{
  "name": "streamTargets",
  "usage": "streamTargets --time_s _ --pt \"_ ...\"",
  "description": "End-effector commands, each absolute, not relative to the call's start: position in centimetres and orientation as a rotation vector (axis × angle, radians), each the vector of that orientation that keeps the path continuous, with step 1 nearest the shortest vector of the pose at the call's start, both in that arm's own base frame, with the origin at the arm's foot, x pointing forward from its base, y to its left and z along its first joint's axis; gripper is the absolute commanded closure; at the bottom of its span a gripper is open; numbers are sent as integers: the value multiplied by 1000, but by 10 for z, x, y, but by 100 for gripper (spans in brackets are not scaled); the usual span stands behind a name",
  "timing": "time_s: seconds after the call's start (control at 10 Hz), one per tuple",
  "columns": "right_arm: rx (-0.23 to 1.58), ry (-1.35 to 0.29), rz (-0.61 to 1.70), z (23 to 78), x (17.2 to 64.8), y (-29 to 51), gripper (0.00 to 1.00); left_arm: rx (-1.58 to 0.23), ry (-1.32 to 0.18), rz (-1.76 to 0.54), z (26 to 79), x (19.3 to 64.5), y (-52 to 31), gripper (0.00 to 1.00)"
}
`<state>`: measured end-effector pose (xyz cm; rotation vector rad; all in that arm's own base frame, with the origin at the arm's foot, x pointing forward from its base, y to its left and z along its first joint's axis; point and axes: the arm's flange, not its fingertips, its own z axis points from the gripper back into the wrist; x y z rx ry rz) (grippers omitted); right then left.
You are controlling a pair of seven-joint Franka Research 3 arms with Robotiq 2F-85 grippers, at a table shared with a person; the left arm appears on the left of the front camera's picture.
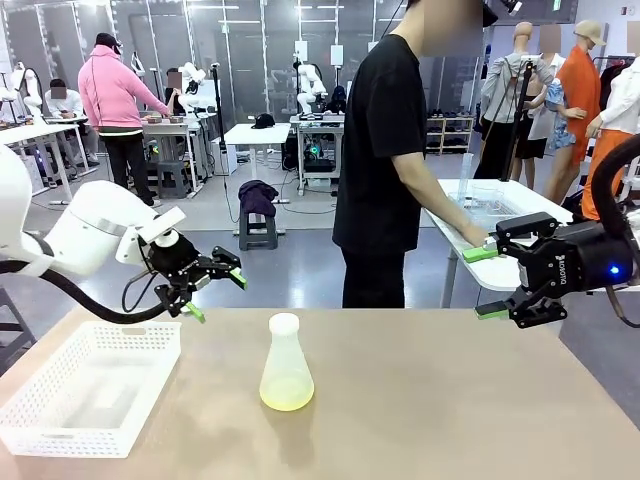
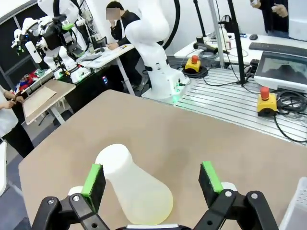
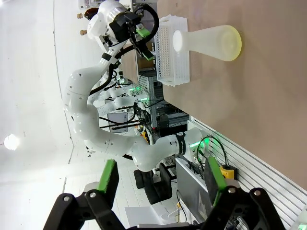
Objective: Prepare the solutions needed for the experiment.
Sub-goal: When the human places the Big flask in the center of the table, pick up the Big flask and place it in the left Organizing basket.
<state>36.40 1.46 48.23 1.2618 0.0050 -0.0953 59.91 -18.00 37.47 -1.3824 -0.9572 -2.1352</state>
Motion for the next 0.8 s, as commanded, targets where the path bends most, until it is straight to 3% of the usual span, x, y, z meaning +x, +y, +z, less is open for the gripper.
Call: streamTargets --time_s 0.0,0.7 --pt "1280 -6 -90 483 365 16 10 -1407 -884 -2088 370 617 -191 0" --pt "1280 -6 -90 483 365 16 10 -1516 -815 -1964 323 613 -239 0"
